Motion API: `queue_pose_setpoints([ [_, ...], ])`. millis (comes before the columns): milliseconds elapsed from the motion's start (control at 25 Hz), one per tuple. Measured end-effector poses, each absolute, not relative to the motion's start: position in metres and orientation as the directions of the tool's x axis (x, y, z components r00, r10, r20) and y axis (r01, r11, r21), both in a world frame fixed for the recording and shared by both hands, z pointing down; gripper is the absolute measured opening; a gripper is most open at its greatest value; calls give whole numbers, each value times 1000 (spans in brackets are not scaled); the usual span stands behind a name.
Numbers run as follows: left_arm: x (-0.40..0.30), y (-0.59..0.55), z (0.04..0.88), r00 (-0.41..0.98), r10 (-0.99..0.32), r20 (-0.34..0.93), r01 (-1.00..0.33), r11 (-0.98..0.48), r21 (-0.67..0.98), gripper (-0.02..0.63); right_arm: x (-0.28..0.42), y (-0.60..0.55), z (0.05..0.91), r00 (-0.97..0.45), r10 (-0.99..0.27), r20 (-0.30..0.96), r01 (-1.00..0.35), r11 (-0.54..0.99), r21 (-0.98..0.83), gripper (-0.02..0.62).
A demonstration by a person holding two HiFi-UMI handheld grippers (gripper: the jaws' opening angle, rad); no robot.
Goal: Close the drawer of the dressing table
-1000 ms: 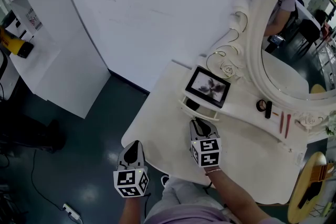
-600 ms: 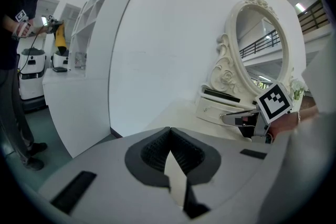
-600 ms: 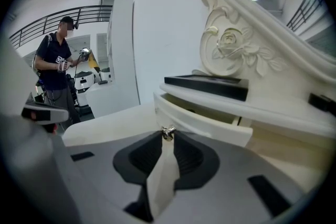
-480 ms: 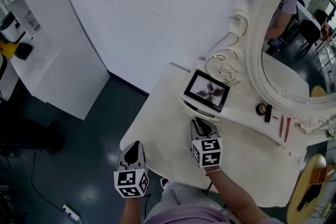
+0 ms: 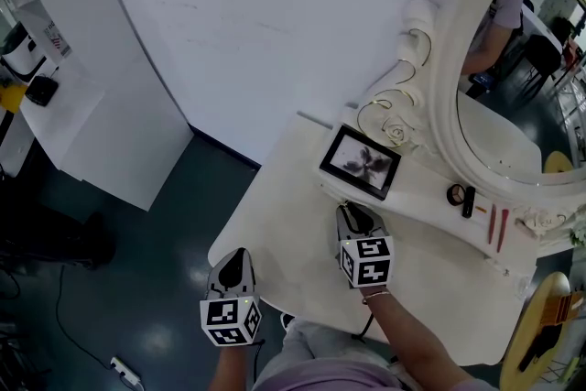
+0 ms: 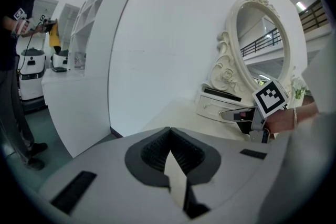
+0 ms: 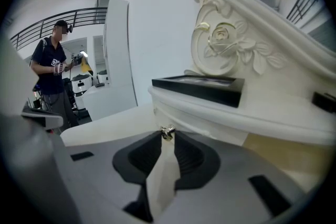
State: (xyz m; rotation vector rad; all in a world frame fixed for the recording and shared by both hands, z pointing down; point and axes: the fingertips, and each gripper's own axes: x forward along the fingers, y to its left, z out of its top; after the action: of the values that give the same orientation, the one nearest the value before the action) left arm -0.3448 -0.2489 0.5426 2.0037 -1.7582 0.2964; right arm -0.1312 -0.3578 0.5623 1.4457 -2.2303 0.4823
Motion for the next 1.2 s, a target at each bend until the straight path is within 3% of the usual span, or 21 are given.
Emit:
queue_pose_setpoints([
  [1200, -350, -230, 524, 122, -901, 417, -984, -53, 172, 2, -137, -343, 541, -390, -769, 506, -898, 439, -24, 55],
])
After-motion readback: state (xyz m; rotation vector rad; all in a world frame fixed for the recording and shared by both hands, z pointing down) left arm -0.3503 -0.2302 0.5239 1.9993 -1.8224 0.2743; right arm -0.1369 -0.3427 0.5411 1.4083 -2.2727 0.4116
